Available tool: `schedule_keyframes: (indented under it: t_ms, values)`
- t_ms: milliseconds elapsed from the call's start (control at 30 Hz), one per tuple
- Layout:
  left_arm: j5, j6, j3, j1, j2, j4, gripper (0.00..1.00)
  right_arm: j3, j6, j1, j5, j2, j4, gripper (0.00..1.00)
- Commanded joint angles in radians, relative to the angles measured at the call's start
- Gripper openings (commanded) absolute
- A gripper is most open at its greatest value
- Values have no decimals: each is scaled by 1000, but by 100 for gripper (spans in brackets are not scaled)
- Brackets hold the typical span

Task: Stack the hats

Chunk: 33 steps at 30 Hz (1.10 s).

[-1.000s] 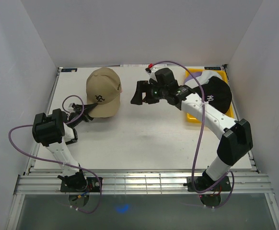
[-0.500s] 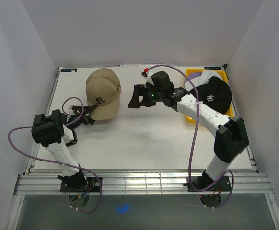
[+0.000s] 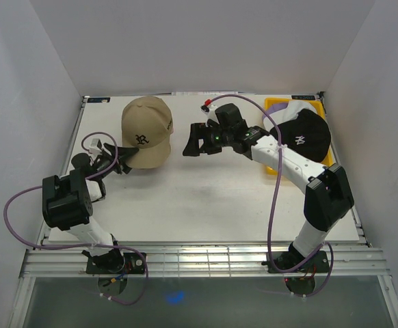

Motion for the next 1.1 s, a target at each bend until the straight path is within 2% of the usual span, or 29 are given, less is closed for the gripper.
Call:
schedule_keyframes:
  t_ms: [0, 100, 500, 833, 1067]
  values:
    - [-17, 165, 35, 5, -41, -203, 60, -2, -25, 11, -19, 12, 46, 83]
    - [-23, 233, 49, 11, -48, -292, 60, -4, -25, 15, -20, 24, 49, 83]
    - [-61, 329, 66, 36, -65, -452, 58, -24, -30, 21, -25, 47, 60, 82]
    - [-112, 391, 72, 46, -74, -551, 66, -44, -39, 25, -17, 47, 55, 82]
    - [-149, 428, 79, 49, -84, -628, 66, -67, -42, 25, -14, 43, 55, 82]
